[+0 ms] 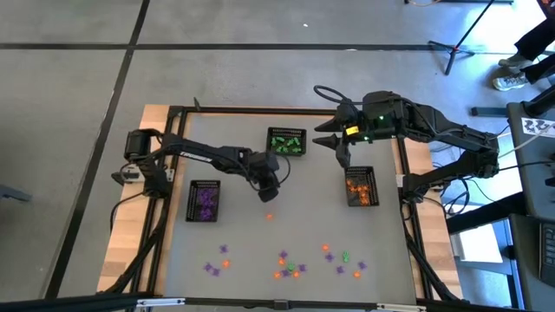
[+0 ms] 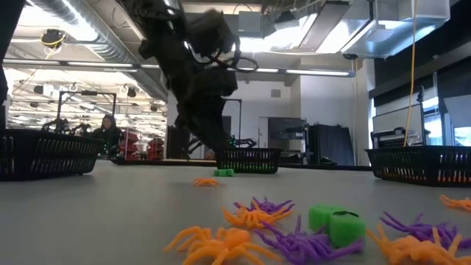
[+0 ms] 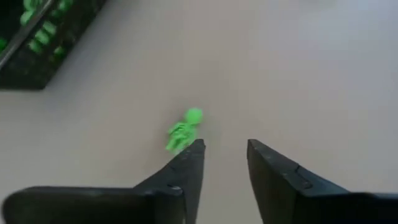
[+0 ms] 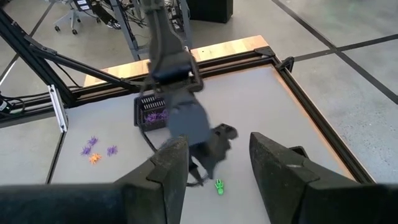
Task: Sort Halloween decoration
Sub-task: Put the top left green skeleton toy into the top bin
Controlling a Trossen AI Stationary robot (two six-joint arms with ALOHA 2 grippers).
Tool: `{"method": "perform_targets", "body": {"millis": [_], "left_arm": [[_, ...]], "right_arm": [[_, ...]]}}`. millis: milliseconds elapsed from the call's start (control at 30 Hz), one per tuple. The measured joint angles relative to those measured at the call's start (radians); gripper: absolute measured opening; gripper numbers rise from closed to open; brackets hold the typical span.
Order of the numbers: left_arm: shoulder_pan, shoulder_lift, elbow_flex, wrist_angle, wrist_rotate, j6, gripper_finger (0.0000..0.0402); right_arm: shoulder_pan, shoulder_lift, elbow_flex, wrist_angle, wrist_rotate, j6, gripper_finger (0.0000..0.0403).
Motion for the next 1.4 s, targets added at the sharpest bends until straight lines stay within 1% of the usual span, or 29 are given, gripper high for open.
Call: {"method": "perform_targets", "body": {"millis": [100, 200, 267, 400, 533, 600, 700, 1000, 1167, 1300, 1400], "left_arm": [[0.027, 0.012, -0.002, 0.015, 0.010, 0.015, 0.0135], [0.055, 0.012, -0.001, 0.015, 0.017, 0.035, 0.0144], [0.071, 0.018, -0.001, 0.019, 0.015, 0.067, 0.0145], [0.102, 0.026, -0.001, 0.031, 0.048, 0.129, 0.0146], [0.109, 0.048, 0.000, 0.038, 0.067, 0.196, 0.0146], [0.109, 0.065, 0.000, 0.046, 0.092, 0.216, 0.0146], [0.108, 0.098, 0.000, 0.063, 0.126, 0.224, 0.0146], [0.104, 0.162, 0.006, 0.079, 0.138, 0.220, 0.0142], [0.094, 0.182, 0.007, 0.060, 0.122, 0.220, 0.0114], [0.081, 0.183, 0.007, 0.056, 0.090, 0.218, 0.0065], [0.078, 0.183, 0.007, 0.043, 0.104, 0.207, 0.0020]], "right_arm": [[0.000, 0.000, 0.000, 0.000, 0.000, 0.000, 0.0167], [0.000, 0.000, 0.000, 0.001, 0.000, 0.000, 0.0167], [0.000, 0.000, 0.000, -0.001, 0.000, 0.000, 0.0167], [0.000, 0.000, 0.000, 0.000, 0.000, 0.000, 0.0167], [0.000, 0.000, 0.000, 0.000, 0.017, 0.000, 0.0167], [0.000, 0.000, 0.000, 0.000, 0.023, 0.000, 0.0167], [0.000, 0.000, 0.000, 0.000, 0.025, 0.000, 0.0167], [0.000, 0.000, 0.000, 0.000, 0.025, 0.001, 0.0167], [0.000, 0.000, 0.000, -0.005, 0.025, 0.006, 0.0167], [0.000, 0.001, 0.000, -0.018, 0.025, 0.006, 0.0167], [0.000, 0.001, 0.000, -0.020, 0.025, 0.006, 0.0167]]}}
